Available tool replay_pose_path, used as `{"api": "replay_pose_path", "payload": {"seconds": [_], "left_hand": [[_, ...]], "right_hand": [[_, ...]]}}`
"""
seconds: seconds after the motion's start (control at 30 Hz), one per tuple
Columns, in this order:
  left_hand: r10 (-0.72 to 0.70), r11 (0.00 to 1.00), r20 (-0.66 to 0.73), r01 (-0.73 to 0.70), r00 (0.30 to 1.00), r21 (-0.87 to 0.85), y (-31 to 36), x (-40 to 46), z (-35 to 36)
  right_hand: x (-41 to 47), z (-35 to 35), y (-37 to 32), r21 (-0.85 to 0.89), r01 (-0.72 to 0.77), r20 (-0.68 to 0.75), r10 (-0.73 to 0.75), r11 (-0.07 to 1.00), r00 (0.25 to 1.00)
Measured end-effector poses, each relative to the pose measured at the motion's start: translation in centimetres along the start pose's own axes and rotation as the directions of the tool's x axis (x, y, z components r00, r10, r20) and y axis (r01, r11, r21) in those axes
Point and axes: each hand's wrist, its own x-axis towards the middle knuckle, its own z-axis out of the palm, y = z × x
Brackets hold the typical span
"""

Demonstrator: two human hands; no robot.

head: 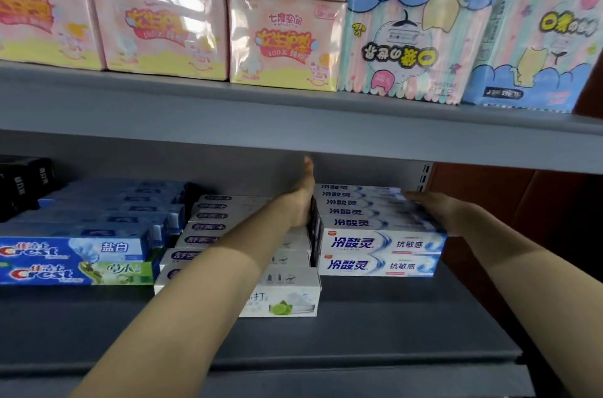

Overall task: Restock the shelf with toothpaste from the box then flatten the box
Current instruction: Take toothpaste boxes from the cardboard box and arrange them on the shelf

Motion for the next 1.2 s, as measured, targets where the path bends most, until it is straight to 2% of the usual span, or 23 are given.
{"api": "replay_pose_path", "payload": {"seconds": [0.13, 0.27, 0.4, 0.67, 0.77, 0.83, 0.93, 1.03, 1.2], "left_hand": [[0.002, 0.999, 0.001, -0.002, 1.000, 0.044, -0.3, 0.6, 0.4], [-0.009, 0.999, -0.012, 0.009, 1.000, 0.041, -0.3, 1.0, 0.5], [0.012, 0.998, -0.047, -0.009, 0.999, 0.065, -0.2, 1.5, 0.6], [-0.008, 0.998, 0.046, 0.005, 0.999, 0.066, 0.4, 0.0, 1.2], [0.031, 0.998, 0.034, -0.033, 0.999, 0.062, 0.6, -1.0, 0.9], [0.091, 0.991, -0.014, -0.089, 0.996, 0.104, 0.2, -1.8, 0.6], [0.088, 0.985, 0.013, -0.089, 0.996, 0.145, -0.9, -2.7, 0.7], [0.075, 0.987, -0.002, -0.074, 0.997, 0.139, -1.4, -3.2, 1.8], [0.088, 0.985, -0.080, -0.075, 0.993, 0.156, -1.5, -3.4, 2.8]], "right_hand": [[0.4, 0.5, 1.2, 0.090, -0.033, 0.087, 0.025, 0.995, 0.996], [1.4, 0.6, 1.7, 0.189, -0.035, 0.115, 0.013, 0.981, 0.993], [1.3, 0.4, 1.4, 0.188, -0.024, 0.117, 0.001, 0.982, 0.993], [-0.2, 0.2, 0.6, 0.100, -0.021, 0.159, 0.005, 0.995, 0.987], [-0.7, -0.4, 0.4, 0.057, 0.062, 0.158, -0.070, 0.996, 0.985], [-0.6, -1.1, 0.8, 0.162, 0.110, 0.150, -0.134, 0.981, 0.979], [-1.1, -1.4, 2.5, 0.357, 0.122, 0.186, -0.199, 0.926, 0.962], [-2.0, -0.5, 4.0, 0.377, 0.144, 0.184, -0.227, 0.915, 0.957], [-3.2, 0.5, 3.8, 0.370, 0.154, 0.081, -0.197, 0.916, 0.977]]}}
